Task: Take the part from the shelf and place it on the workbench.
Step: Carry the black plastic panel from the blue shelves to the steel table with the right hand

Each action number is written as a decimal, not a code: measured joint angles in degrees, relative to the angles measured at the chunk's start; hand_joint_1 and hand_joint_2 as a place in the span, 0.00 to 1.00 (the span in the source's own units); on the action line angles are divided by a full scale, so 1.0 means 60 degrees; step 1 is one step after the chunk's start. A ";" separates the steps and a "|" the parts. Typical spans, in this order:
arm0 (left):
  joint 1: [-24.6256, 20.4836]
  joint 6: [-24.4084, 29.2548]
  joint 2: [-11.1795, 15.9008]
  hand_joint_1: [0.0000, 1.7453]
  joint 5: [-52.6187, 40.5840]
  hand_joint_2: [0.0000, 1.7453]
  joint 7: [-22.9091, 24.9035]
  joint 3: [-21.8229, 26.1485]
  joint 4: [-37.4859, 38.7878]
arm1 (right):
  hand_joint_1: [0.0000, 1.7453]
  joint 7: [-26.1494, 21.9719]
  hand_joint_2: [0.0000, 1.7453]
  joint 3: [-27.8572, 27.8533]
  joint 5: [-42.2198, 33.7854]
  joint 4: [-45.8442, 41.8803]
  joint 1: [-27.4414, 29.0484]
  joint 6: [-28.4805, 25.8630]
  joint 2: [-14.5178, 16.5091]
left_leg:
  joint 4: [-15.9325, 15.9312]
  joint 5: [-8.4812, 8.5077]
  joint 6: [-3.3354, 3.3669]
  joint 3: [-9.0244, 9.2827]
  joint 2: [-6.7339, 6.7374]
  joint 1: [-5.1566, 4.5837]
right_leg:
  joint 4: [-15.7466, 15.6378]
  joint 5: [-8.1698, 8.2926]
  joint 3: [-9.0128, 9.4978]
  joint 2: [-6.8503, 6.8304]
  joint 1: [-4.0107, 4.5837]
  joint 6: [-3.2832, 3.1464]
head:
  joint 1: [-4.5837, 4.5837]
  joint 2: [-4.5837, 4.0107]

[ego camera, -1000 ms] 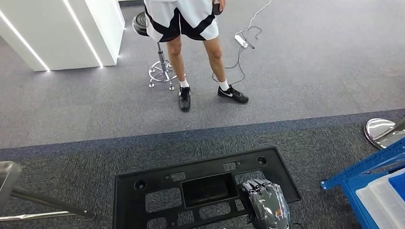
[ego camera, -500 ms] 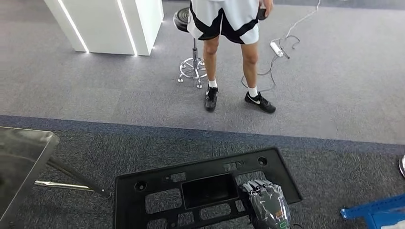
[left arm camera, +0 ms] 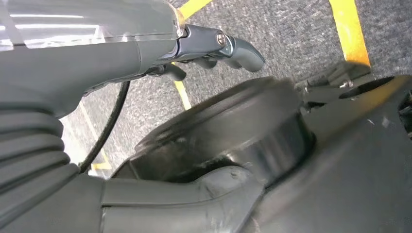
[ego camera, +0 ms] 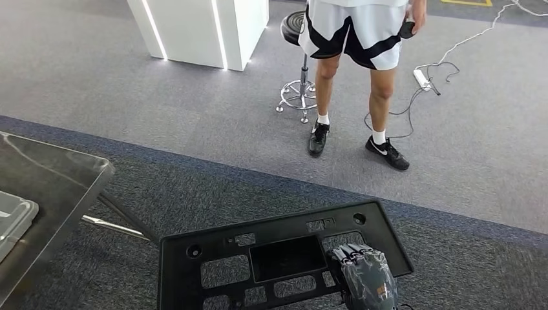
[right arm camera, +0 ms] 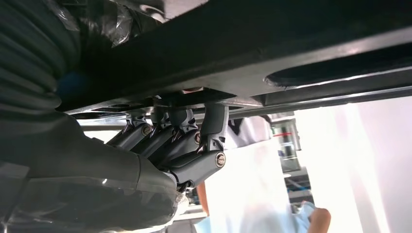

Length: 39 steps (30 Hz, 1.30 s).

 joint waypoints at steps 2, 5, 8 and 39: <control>-0.0030 -0.0005 0.0044 0.00 0.0003 1.00 -0.0028 0.0000 0.0000 | 0.97 0.0024 1.00 0.0000 0.0007 -0.0006 0.0010 0.0001 -0.0004 | 0.1026 -0.0525 -0.0097 -0.0414 0.0428 -0.0023 | -0.0057 -0.0048 0.0107 -0.0269 0.0009 -0.0080 | -0.0003 0.0000; -0.0097 -0.0017 0.0085 0.00 0.0006 1.00 -0.0077 0.0000 0.0000 | 0.97 0.0061 1.00 0.0005 0.0011 -0.0007 0.0015 0.0006 -0.0006 | 0.2260 -0.0897 -0.0169 -0.0869 0.0607 -0.0027 | -0.0037 -0.0145 0.0200 -0.0665 0.0030 -0.0108 | -0.0004 0.0000; -0.0049 0.0015 0.0085 0.00 -0.0011 1.00 -0.0032 0.0000 0.0001 | 0.97 0.0117 1.00 0.0011 0.0010 -0.0012 0.0003 0.0009 -0.0008 | 0.0932 0.0018 -0.0138 -0.0214 0.1005 -0.0022 | -0.0007 -0.0232 0.0298 -0.0980 0.0045 -0.0070 | 0.0000 0.0000; 0.0030 0.0198 0.0022 0.00 0.0148 1.00 -0.0053 0.0046 0.0005 | 0.97 0.3790 1.00 0.0113 0.2229 -0.2867 0.1390 0.1269 -0.1987 | 0.0701 0.0059 -0.0073 -0.0043 0.1054 -0.0065 | 0.0052 -0.0251 0.0256 -0.1030 0.0070 -0.0069 | 0.0010 0.0000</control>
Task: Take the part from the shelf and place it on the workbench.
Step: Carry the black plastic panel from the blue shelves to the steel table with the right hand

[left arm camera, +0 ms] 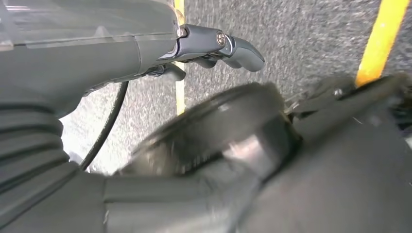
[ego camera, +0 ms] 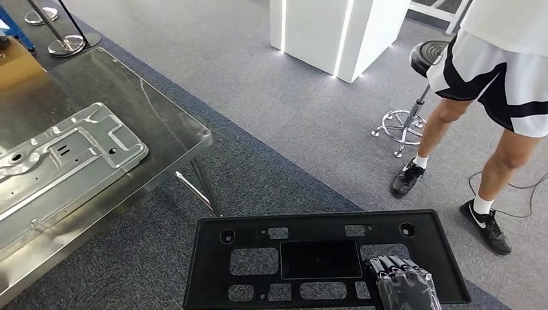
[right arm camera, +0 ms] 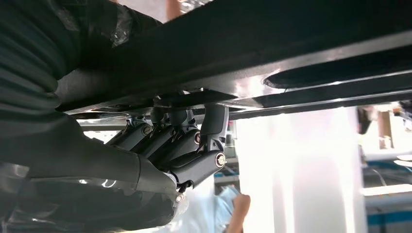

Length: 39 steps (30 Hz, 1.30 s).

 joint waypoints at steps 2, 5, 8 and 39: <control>0.0049 0.0014 0.0004 0.00 -0.0012 1.00 0.0027 0.0001 0.0002 | 0.97 0.0032 1.00 0.0012 0.0029 -0.0175 0.0034 0.0021 -0.0106 | -0.0820 0.0195 0.0103 0.0264 0.0350 -0.0056 | 0.0016 0.0003 -0.0020 -0.0167 0.0039 0.0066 | -0.0001 0.0000; 0.0078 0.0016 -0.0001 0.00 0.0006 1.00 0.0021 0.0002 0.0003 | 0.97 0.0041 1.00 0.0018 0.0040 -0.0325 0.0071 0.0087 -0.0218 | -0.1142 0.0150 0.0323 0.0256 0.0180 -0.0078 | 0.0029 0.0036 -0.0099 -0.0430 0.0046 0.0208 | 0.0002 0.0000; 0.0084 0.0022 -0.0028 0.00 0.0011 1.00 0.0014 0.0005 0.0001 | 0.97 0.0044 1.00 0.0027 0.0050 -0.0409 0.0086 0.0129 -0.0320 | -0.1264 0.0295 0.0494 0.0316 -0.0119 -0.0011 | 0.0825 -0.0469 -0.0424 0.0170 0.0003 0.0321 | 0.0012 0.0000; 0.0027 -0.0038 -0.0031 0.00 0.0004 1.00 0.0316 0.0198 0.0003 | 0.97 0.0085 1.00 0.0058 0.0082 -0.0765 0.0330 0.0234 -0.0865 | -0.1316 0.0326 0.0542 0.0284 -0.0034 -0.0028 | 0.1044 -0.0728 -0.0412 0.0364 0.0010 0.0297 | 0.0035 0.0000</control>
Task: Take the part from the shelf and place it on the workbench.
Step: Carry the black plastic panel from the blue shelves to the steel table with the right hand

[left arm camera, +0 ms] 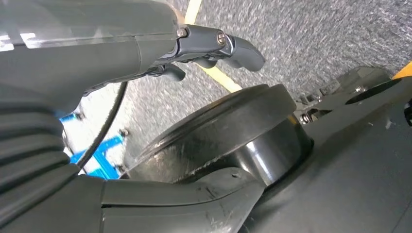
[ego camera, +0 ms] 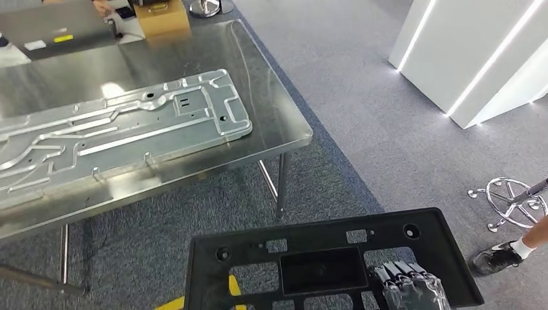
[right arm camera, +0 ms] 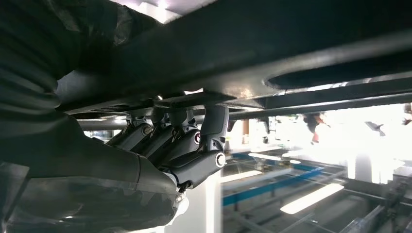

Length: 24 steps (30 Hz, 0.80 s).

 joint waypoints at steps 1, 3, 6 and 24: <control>-0.0007 -0.0005 -0.0009 0.00 -0.0002 1.00 0.0011 0.0013 0.0000 | 0.97 0.0000 1.00 0.0000 -0.0023 -0.0017 0.0001 0.0006 -0.0007 | 0.0006 0.0008 0.0014 0.0003 -0.0111 0.0007 | 0.0665 -0.0279 -0.0351 0.0155 -0.0009 0.0023 | 0.0002 0.0000; -0.0011 -0.0005 -0.0031 0.00 -0.0010 1.00 0.0017 0.0022 0.0000 | 0.97 0.0000 1.00 0.0000 -0.0072 -0.0022 -0.0010 0.0024 -0.0018 | 0.0025 -0.0002 0.0020 0.0029 -0.0341 0.0008 | 0.1560 -0.0437 -0.0896 0.0231 -0.0016 0.0062 | 0.0007 0.0000; -0.0014 -0.0013 -0.0069 0.00 -0.0030 1.00 0.0025 0.0025 0.0000 | 0.97 0.0000 1.00 0.0000 -0.0119 -0.0022 -0.0043 0.0017 -0.0075 | 0.0084 -0.0108 -0.0027 0.0146 -0.0726 0.0026 | 0.0396 0.0583 -0.0515 0.0432 -0.0061 0.0066 | 0.0007 0.0000; -0.0070 -0.0209 0.0052 0.00 -0.0178 1.00 0.0093 0.0030 0.0004 | 0.97 -0.0343 1.00 -0.0404 -0.0109 0.0006 -0.0510 0.0359 0.0060 | 0.0517 -0.0060 -0.0422 -0.0019 -0.0173 0.0017 | -0.1073 0.0669 0.0452 0.0003 -0.0053 -0.0171 | -0.0005 -0.0001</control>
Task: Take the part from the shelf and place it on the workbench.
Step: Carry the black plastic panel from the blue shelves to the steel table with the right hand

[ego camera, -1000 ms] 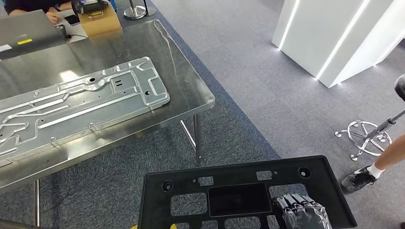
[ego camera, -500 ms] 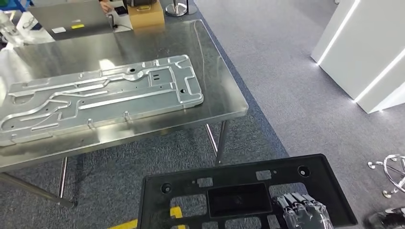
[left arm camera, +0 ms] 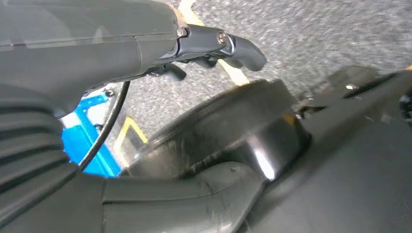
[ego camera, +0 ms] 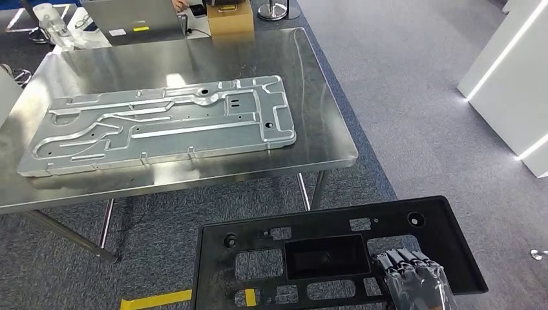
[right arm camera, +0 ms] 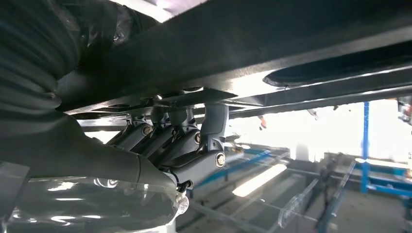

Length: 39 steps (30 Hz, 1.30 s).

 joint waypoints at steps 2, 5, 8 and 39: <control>0.0019 0.0028 -0.0009 0.00 0.0001 1.00 -0.0001 0.0000 0.0002 | 0.97 0.0004 1.00 -0.0064 0.0014 0.0000 -0.0022 0.0045 0.0065 | -0.0267 -0.0117 -0.0019 0.0030 -0.0019 0.0002 | 0.0073 0.0033 -0.0146 0.0011 0.0039 0.0007 | 0.0006 0.0000; 0.0026 0.0044 -0.0021 0.00 0.0001 1.00 -0.0005 0.0000 0.0001 | 0.97 -0.0010 1.00 -0.0138 0.0027 -0.0001 -0.0029 0.0076 0.0125 | -0.0343 -0.0205 0.0022 0.0056 -0.0048 -0.0003 | 0.0069 0.0053 -0.0152 0.0007 0.0041 0.0012 | 0.0014 0.0000; 0.0027 0.0044 -0.0023 0.00 0.0001 1.00 -0.0001 0.0000 0.0001 | 0.97 -0.0006 1.00 -0.0192 0.0032 -0.0002 -0.0037 0.0082 0.0178 | -0.0344 -0.0204 0.0043 0.0090 -0.0043 -0.0006 | 0.0012 0.0080 -0.0092 0.0018 0.0038 0.0052 | 0.0011 0.0001; 0.0331 0.0381 0.0139 0.00 0.0380 1.00 -0.1399 0.0424 0.0004 | 0.97 -0.4034 1.00 -0.4425 -0.3636 -0.0456 0.0493 -0.0165 -0.0698 | -0.0844 0.0001 0.0417 0.0421 0.0038 0.0089 | 0.2355 -0.0720 -0.1476 0.0245 -0.0139 0.0463 | 0.0014 0.0001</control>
